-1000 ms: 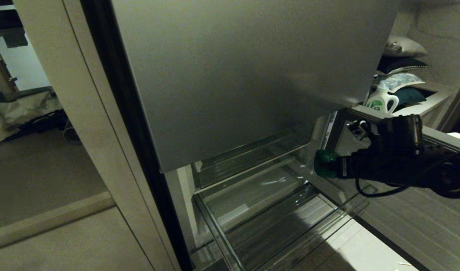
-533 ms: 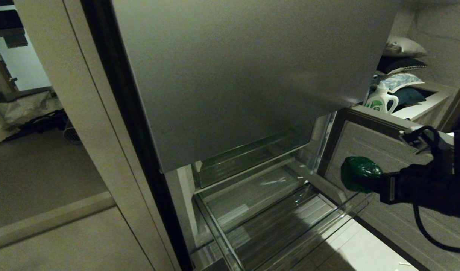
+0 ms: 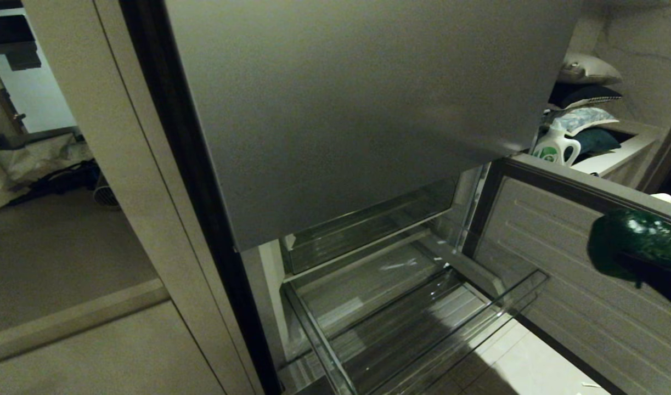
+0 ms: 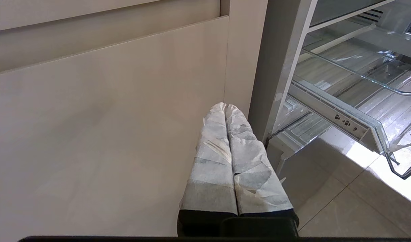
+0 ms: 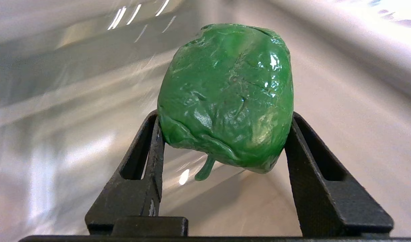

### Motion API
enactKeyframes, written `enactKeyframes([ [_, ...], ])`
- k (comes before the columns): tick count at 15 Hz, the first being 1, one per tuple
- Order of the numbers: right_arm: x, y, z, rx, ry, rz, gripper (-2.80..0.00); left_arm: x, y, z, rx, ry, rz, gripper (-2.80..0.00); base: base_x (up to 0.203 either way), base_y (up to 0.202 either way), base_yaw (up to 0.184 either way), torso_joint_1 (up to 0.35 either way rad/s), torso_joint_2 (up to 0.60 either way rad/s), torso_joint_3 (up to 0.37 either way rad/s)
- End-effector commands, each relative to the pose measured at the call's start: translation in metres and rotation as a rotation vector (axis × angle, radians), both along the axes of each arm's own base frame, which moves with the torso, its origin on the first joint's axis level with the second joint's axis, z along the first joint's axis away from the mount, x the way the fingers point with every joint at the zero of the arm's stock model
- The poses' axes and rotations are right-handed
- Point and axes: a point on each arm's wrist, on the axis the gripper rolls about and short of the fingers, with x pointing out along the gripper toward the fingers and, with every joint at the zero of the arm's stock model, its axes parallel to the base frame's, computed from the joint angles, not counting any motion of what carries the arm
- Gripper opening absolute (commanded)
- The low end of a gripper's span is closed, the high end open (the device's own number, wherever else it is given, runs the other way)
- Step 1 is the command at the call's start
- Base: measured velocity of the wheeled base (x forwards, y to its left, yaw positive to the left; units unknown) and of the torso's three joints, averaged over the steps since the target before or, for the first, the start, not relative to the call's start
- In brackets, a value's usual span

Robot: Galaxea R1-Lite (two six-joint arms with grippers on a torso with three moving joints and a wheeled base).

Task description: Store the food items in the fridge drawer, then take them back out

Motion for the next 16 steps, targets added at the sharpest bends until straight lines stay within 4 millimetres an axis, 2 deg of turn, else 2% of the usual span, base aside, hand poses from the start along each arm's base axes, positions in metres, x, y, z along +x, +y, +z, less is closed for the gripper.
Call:
enactKeyframes([
  [1, -0.040, -0.016, 0.016, 0.018, -0.179, -0.177, -2.80, 0.000, 0.000, 0.000, 0.000, 0.000, 0.001, -2.80, 0.000, 0.000, 0.000, 0.000, 0.00, 0.000],
  [5, -0.067, -0.032, 0.034, -0.013, -0.317, -0.574, -2.80, 0.000, 0.000, 0.000, 0.000, 0.000, 0.000, -2.80, 0.000, 0.000, 0.000, 0.000, 0.00, 0.000],
  [10, -0.079, -0.056, 0.047, -0.048, -0.347, -1.016, -2.80, 0.000, 0.000, 0.000, 0.000, 0.000, 0.001, -2.80, 0.000, 0.000, 0.000, 0.000, 0.00, 0.000],
  [12, -0.081, -0.078, 0.049, -0.014, -0.323, -1.170, -2.80, 0.000, 0.000, 0.000, 0.000, 0.000, 0.000, -2.80, 0.000, 0.000, 0.000, 0.000, 0.00, 0.000],
  [16, -0.094, -0.154, 0.036, 0.111, -0.219, -1.405, -2.80, 0.000, 0.000, 0.000, 0.000, 0.000, 0.000, -2.80, 0.000, 0.000, 0.000, 0.000, 0.00, 0.000],
])
